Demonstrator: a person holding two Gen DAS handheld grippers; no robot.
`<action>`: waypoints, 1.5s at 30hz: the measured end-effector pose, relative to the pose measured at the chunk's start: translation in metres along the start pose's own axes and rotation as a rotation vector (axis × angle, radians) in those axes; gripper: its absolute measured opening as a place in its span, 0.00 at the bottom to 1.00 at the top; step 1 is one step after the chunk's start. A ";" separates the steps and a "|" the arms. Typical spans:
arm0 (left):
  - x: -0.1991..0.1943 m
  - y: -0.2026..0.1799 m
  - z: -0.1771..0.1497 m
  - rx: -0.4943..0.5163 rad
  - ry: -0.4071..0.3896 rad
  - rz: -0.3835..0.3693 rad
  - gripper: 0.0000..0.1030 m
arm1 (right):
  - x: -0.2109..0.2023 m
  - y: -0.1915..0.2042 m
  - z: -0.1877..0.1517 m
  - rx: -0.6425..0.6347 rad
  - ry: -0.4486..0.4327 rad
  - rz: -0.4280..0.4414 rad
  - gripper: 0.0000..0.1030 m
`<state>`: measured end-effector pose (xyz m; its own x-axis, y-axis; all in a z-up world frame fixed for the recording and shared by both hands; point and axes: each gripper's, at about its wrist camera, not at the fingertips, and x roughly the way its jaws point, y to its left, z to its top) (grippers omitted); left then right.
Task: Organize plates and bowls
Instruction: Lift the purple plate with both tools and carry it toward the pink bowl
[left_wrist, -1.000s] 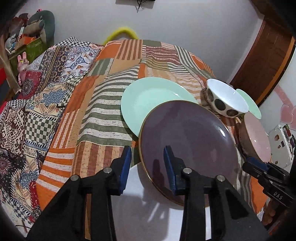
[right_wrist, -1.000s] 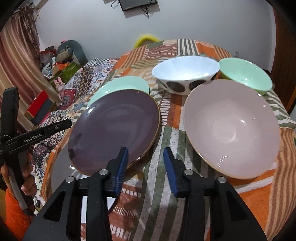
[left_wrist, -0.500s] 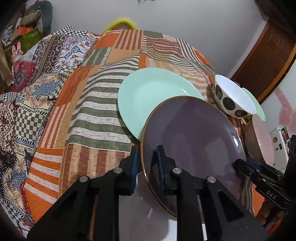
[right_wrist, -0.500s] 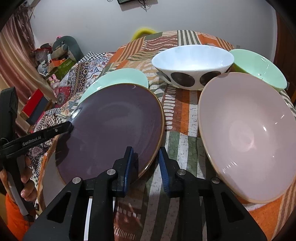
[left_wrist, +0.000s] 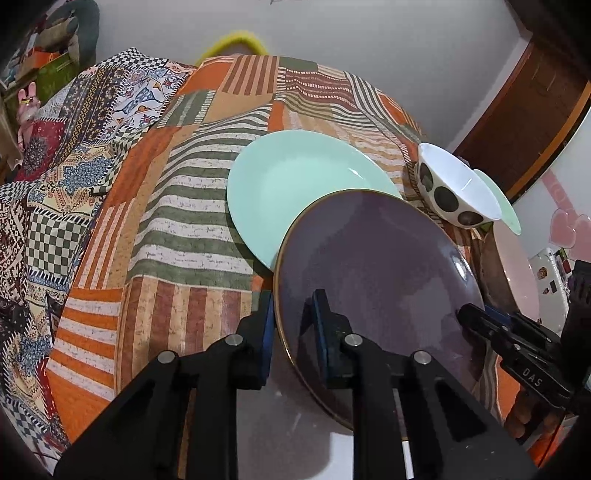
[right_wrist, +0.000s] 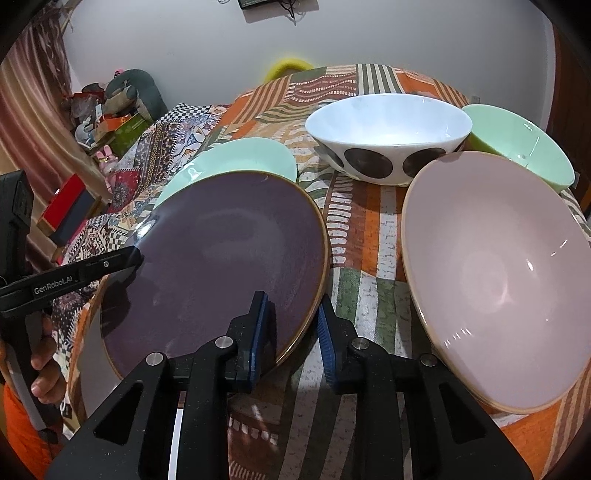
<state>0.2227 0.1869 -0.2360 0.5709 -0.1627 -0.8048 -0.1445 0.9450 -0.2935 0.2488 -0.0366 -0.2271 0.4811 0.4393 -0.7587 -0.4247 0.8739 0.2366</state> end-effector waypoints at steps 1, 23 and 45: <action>-0.001 -0.001 -0.001 0.000 0.000 -0.001 0.19 | -0.002 0.001 0.000 -0.006 -0.007 -0.001 0.23; -0.096 -0.061 -0.031 0.102 -0.110 -0.030 0.19 | -0.077 0.000 -0.007 -0.034 -0.157 0.002 0.23; -0.111 -0.123 -0.102 0.175 -0.013 -0.040 0.20 | -0.109 -0.035 -0.066 -0.001 -0.140 -0.043 0.23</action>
<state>0.0950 0.0599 -0.1630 0.5843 -0.1982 -0.7870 0.0209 0.9731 -0.2295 0.1608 -0.1285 -0.1928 0.6009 0.4263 -0.6762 -0.4020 0.8923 0.2054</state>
